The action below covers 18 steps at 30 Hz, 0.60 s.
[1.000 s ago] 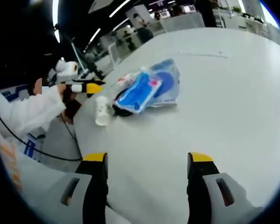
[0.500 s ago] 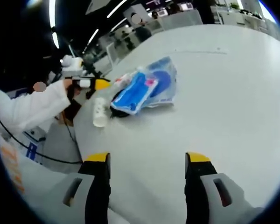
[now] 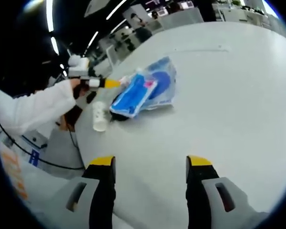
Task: Arrange the tabletop items into an orderly group along one side of the table until the central work area is clear of visible clutter.
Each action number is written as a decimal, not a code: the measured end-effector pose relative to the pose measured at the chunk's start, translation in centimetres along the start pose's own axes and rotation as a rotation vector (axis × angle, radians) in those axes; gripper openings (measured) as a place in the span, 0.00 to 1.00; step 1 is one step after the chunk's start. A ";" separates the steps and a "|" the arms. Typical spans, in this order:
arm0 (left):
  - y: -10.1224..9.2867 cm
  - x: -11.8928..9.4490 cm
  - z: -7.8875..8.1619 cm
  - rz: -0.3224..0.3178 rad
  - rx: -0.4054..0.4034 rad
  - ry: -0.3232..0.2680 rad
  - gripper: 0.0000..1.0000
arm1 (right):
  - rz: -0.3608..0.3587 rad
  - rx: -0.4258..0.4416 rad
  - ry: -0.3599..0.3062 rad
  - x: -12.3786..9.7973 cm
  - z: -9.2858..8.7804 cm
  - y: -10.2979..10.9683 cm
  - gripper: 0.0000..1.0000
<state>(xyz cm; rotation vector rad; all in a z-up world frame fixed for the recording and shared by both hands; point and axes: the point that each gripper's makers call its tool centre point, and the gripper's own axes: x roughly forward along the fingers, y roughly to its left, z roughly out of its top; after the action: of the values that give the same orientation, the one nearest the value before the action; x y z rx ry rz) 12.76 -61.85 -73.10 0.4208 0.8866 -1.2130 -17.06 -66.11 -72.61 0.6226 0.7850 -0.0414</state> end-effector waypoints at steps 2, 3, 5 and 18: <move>-0.1 0.3 0.0 0.006 0.010 0.011 0.57 | 0.000 0.003 0.003 0.1 -0.1 -0.1 0.57; -0.1 0.5 0.0 0.010 0.017 0.019 0.57 | 0.001 0.004 0.003 0.1 -0.1 -0.1 0.57; 0.0 0.8 -0.3 0.023 0.050 0.049 0.56 | 0.002 0.007 0.004 0.2 0.0 -0.2 0.57; -0.4 2.5 0.4 0.048 0.089 0.086 0.47 | 0.002 0.027 0.001 0.3 -0.1 -0.8 0.55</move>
<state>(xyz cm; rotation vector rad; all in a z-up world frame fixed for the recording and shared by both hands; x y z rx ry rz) 12.73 -63.87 -74.68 0.5661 0.8937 -1.2004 -17.10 -66.65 -73.27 0.6493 0.7864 -0.0502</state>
